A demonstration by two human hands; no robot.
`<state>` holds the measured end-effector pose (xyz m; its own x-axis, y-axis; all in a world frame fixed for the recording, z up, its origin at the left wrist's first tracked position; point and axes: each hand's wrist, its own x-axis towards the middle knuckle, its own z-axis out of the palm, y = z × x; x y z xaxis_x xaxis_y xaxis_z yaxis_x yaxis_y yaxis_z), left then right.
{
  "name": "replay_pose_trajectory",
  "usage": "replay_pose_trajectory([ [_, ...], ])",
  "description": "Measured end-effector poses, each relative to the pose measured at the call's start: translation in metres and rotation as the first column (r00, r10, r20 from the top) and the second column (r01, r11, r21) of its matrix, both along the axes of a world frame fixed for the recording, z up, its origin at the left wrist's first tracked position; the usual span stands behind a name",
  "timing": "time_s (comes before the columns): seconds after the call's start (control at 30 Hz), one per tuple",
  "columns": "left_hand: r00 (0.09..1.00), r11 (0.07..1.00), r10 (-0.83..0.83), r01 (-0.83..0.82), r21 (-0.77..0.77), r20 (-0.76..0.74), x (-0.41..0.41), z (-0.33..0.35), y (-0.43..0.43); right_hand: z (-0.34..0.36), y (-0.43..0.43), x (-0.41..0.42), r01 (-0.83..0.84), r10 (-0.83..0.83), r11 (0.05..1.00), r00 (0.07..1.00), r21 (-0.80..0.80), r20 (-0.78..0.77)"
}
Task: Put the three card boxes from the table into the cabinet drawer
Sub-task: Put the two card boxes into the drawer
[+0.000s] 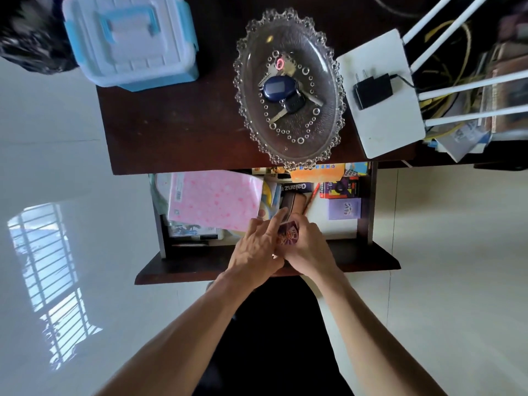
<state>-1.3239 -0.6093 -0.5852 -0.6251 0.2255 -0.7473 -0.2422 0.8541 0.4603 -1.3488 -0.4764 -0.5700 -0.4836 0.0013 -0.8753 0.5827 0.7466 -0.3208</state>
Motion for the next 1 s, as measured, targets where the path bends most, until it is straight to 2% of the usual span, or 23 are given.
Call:
replay_pose_trajectory([
  [0.17,0.999,1.0,0.013,-0.012,0.027,-0.035,0.006,-0.006,0.001,-0.005,0.001,0.008,0.015,-0.009,0.996,0.998,0.091,-0.067],
  [0.27,0.994,0.995,0.079,-0.075,0.062,-0.073,0.014,-0.003,0.001,-0.01,0.008,0.012,0.062,-0.052,0.992,0.995,0.113,-0.09],
  [0.33,0.99,0.991,0.13,-0.128,0.047,-0.048,0.024,-0.001,-0.006,-0.016,0.014,0.014,0.085,-0.068,0.98,0.993,0.178,-0.102],
  [0.4,0.994,0.994,0.112,-0.111,0.005,-0.017,0.04,-0.003,-0.021,-0.025,0.023,0.016,0.094,-0.081,0.961,0.995,0.26,-0.06],
  [0.5,0.995,0.997,-0.016,0.023,-0.076,0.094,0.067,-0.012,-0.051,-0.04,0.04,0.02,0.055,-0.066,0.932,0.998,0.357,0.02],
  [0.57,0.989,0.993,-0.027,0.044,-0.111,0.145,0.081,-0.018,-0.064,-0.05,0.05,0.023,0.011,-0.026,0.918,0.999,0.396,0.031],
  [0.77,0.994,0.99,0.069,-0.057,-0.128,0.085,0.094,-0.026,-0.069,-0.067,0.063,0.024,-0.036,0.029,0.88,0.999,0.474,0.022],
  [1.0,0.993,0.986,0.093,-0.083,-0.143,0.068,0.097,-0.029,-0.068,-0.081,0.067,0.02,-0.119,0.116,0.825,0.992,0.552,0.039],
])
